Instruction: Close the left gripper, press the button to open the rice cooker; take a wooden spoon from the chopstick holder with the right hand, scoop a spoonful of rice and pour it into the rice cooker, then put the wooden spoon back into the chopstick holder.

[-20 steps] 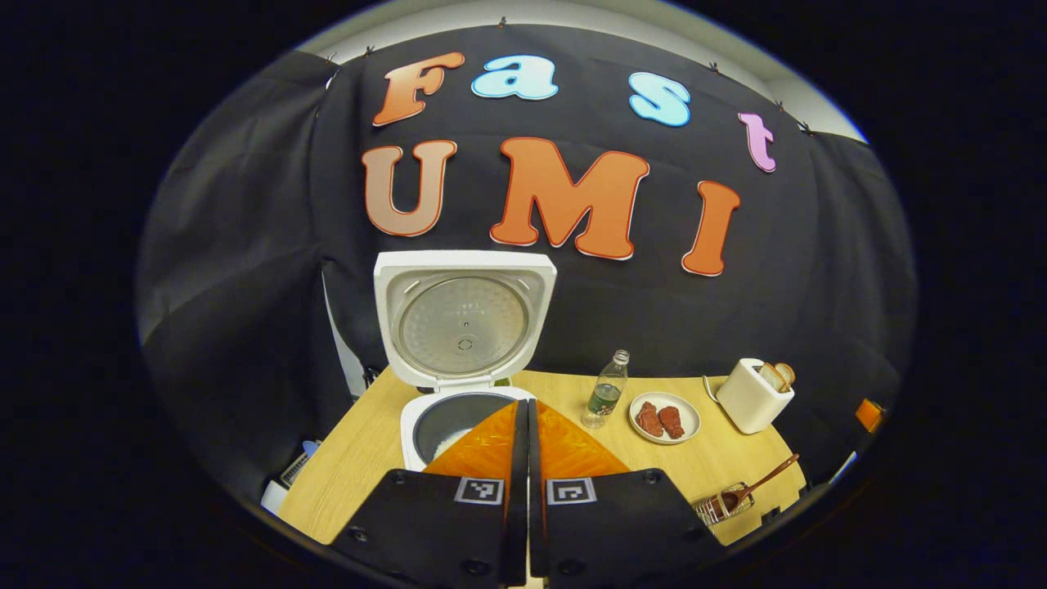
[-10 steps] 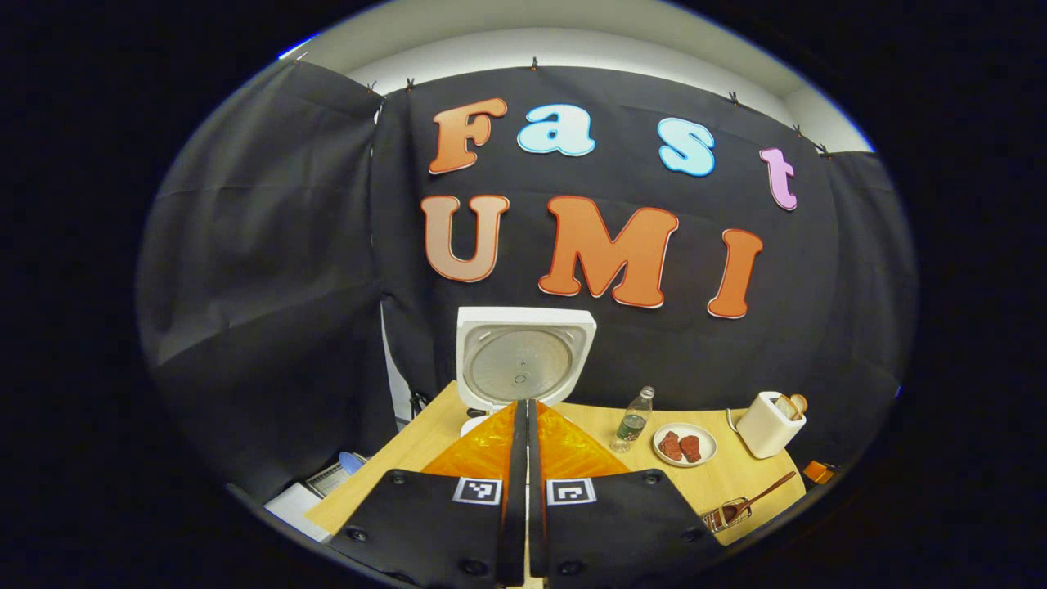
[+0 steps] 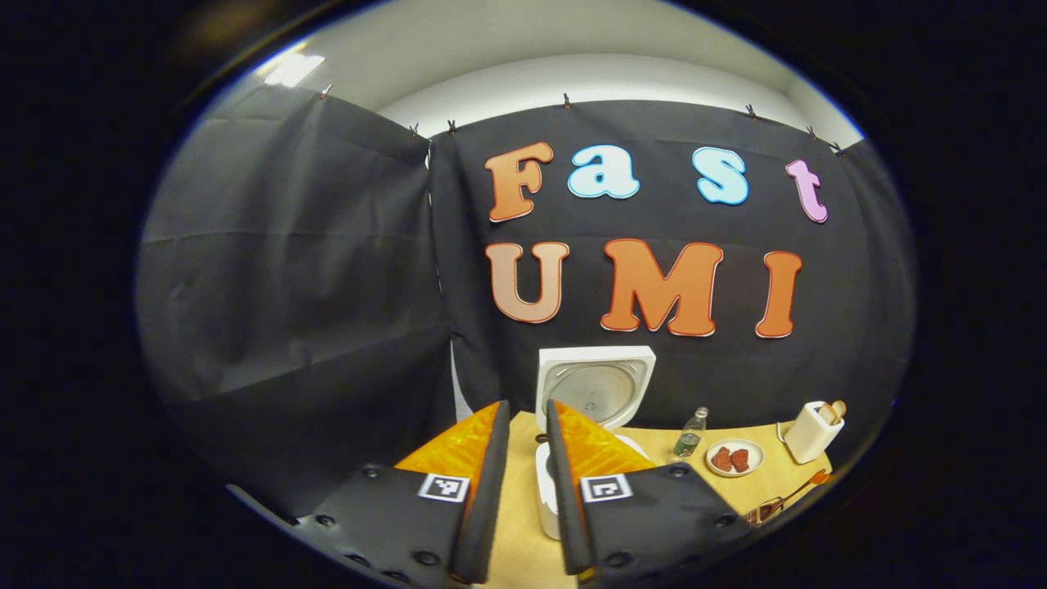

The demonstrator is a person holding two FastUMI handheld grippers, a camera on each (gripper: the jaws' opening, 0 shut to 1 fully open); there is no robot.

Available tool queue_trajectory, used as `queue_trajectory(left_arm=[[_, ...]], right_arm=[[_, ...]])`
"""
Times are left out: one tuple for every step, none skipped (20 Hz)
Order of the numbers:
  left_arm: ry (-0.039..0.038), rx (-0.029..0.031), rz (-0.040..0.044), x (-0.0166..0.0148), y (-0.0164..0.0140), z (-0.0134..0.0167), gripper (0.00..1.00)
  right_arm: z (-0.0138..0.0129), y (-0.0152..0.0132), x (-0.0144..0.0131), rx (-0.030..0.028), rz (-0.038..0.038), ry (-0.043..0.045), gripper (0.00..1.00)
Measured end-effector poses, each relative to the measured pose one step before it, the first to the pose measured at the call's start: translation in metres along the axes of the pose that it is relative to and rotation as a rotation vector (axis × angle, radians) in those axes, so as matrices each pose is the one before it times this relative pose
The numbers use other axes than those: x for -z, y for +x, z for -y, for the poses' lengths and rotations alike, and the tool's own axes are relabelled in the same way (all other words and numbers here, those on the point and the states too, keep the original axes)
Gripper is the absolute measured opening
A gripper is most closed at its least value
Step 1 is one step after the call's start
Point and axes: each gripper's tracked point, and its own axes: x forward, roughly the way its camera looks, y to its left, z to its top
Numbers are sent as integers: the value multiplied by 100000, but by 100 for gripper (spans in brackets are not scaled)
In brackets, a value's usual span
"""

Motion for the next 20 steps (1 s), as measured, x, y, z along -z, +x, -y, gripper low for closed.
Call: queue_trajectory(left_arm=[[-196,-723,1070,-384,-178,-358,55],[-478,-218,422,-193,-297,-207,59],[-195,-185,-79,-10,-381,-279,62],[49,-316,132,75,-107,-425,72],[13,178,404,-173,-120,-141,83],[-271,182,73,40,-151,-174,88],[-754,1145,130,-40,-114,84,93],[-733,905,-261,198,-156,8,93],[-95,-237,-441,166,28,-267,92],[580,-1253,-435,216,45,-714,90],[1129,-1763,-316,92,176,-709,93],[975,-1284,-717,147,54,-582,97],[431,-689,-400,193,69,-399,100],[-319,-22,-49,-8,138,-180,100],[-806,281,-201,46,63,-110,100],[-732,454,-142,35,110,-116,100],[-369,156,-243,238,63,-365,99],[199,-67,-395,79,191,-341,99],[535,-53,-364,193,250,-455,99],[514,-63,0,18,143,-305,99]], right_arm=[[72,488,148,167,-303,-44,84],[94,509,91,235,-378,-187,81],[-11,320,76,11,-235,190,79],[100,347,6,-222,-202,650,77],[144,119,-5,230,157,681,76],[173,148,28,161,-284,287,73],[234,239,299,573,-635,-140,72],[-57,145,102,-500,-223,209,71],[-147,-22,38,-595,-558,773,70],[6,141,-32,363,-103,652,64],[123,52,25,569,533,355,60],[-91,-64,-83,130,530,128,41],[-375,56,21,644,268,110,46],[-325,243,135,-259,-1254,1076,31],[-113,56,128,750,-969,2337,30],[-304,168,-26,-426,-391,3105,27],[-456,-36,113,-870,-299,1394,25],[-84,-82,27,380,1066,-28,23],[190,76,65,1681,1046,-1036,22],[-116,64,-295,1124,1758,-940,17]])
